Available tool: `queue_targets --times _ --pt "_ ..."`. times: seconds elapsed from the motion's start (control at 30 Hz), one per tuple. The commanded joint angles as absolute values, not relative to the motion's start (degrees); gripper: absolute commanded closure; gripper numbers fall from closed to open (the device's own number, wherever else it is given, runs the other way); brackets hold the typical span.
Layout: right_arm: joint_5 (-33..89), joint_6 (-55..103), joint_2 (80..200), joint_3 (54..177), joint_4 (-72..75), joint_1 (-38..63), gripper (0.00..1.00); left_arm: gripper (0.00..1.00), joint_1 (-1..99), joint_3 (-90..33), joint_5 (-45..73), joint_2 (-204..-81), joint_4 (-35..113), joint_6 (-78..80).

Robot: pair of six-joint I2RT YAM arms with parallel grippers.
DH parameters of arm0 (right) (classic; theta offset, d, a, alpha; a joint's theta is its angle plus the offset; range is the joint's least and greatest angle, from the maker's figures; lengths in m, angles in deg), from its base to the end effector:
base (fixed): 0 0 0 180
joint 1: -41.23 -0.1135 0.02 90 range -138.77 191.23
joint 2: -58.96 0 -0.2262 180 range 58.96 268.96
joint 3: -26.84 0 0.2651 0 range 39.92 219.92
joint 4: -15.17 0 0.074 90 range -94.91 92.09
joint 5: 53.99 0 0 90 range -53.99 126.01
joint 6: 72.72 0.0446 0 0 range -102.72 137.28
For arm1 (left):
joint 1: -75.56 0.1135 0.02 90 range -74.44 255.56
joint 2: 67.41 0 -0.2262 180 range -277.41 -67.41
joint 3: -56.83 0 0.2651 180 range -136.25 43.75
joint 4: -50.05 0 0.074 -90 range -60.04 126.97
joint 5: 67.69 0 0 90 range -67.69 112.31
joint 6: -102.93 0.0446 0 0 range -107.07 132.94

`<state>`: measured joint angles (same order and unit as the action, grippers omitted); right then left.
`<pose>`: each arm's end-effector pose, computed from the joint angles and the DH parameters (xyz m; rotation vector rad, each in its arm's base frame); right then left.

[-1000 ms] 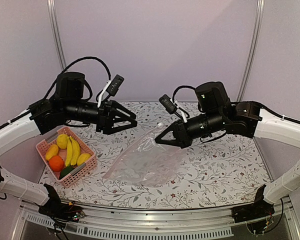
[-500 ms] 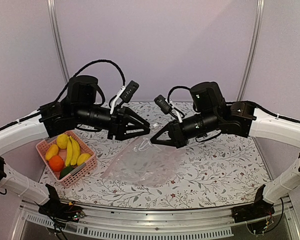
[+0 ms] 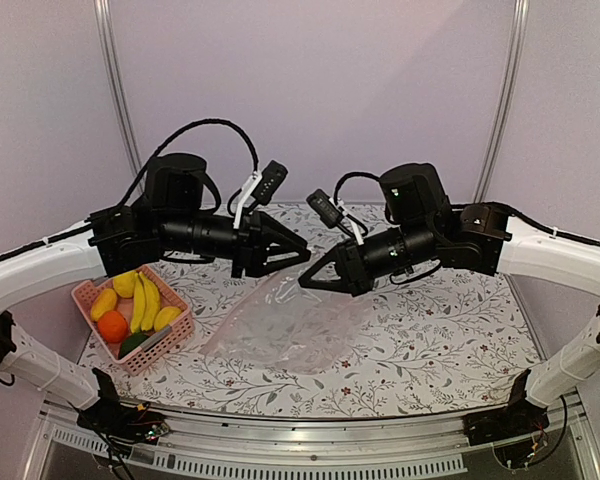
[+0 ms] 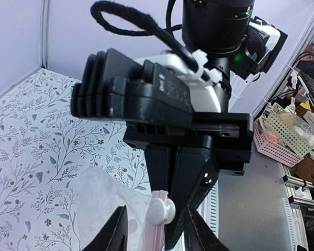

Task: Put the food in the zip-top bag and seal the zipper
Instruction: Hold the zipper from the zipper food storage bag, then hold the zipper food storage bag at the center of the board.

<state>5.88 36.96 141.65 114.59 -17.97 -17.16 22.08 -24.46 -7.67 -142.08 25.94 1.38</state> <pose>0.1668 0.3137 0.3083 -1.0932 2.0112 1.3263 0.1790 -0.2792 0.3284 1.0817 1.7261 -1.2393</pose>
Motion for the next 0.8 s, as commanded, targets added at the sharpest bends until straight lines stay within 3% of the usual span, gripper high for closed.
queue_targets --times 0.0,0.17,0.77 --pt "4.82 37.39 142.36 115.52 -16.94 -17.53 1.0 0.64 20.81 -25.94 -6.61 -143.27 27.12 2.34" --pt "4.72 37.53 142.36 115.43 -16.95 -17.5 1.0 0.66 20.46 -26.26 -6.53 -143.67 27.45 2.7" --pt "5.94 39.1 141.89 114.2 -14.98 -17.53 1.0 0.97 20.27 -26.04 -8.28 -144.16 26.87 3.09"
